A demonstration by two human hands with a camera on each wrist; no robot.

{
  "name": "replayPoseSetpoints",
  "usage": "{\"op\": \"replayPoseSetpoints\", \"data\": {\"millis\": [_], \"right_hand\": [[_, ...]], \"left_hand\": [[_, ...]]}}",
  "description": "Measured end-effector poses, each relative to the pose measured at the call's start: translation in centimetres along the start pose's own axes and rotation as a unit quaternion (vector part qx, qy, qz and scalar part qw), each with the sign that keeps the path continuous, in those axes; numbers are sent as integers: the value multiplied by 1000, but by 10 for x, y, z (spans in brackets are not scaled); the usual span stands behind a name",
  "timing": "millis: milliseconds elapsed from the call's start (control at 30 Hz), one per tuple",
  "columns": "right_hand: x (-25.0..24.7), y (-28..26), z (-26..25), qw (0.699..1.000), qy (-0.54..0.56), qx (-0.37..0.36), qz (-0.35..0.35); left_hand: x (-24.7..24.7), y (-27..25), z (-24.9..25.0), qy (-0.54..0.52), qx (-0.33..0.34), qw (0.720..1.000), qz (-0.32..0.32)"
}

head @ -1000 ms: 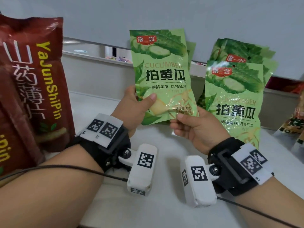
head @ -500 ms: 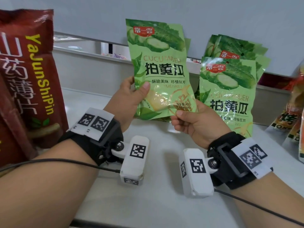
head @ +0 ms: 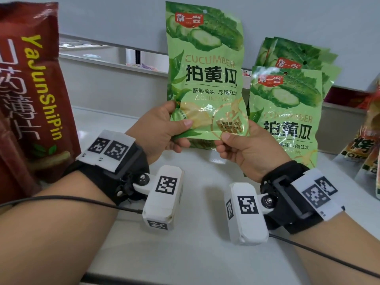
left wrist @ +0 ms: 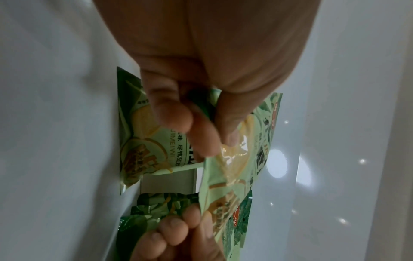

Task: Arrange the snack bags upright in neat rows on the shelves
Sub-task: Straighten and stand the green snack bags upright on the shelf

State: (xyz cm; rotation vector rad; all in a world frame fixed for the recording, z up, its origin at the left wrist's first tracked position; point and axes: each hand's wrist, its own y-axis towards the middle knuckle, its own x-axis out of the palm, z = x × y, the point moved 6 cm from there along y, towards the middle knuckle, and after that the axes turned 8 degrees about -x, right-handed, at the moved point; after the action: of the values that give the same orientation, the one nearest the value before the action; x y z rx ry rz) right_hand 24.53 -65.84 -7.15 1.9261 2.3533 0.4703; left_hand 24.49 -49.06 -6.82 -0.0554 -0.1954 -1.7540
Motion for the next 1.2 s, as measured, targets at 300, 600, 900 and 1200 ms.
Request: {"op": "replayPoseSetpoints", "data": {"millis": [300, 600, 900, 1200], "right_hand": [[-7, 3, -4, 999, 25, -13, 17], [-18, 5, -7, 998, -1, -31, 53], [-3, 2, -2, 998, 63, -7, -4], [-5, 5, 1, 998, 53, -12, -17]], "left_hand": [[2, -2, -3, 9, -22, 1000, 0], [7, -2, -11, 73, -63, 995, -12], [1, 2, -4, -69, 0, 996, 51], [1, 4, 0, -127, 10, 990, 61]]}}
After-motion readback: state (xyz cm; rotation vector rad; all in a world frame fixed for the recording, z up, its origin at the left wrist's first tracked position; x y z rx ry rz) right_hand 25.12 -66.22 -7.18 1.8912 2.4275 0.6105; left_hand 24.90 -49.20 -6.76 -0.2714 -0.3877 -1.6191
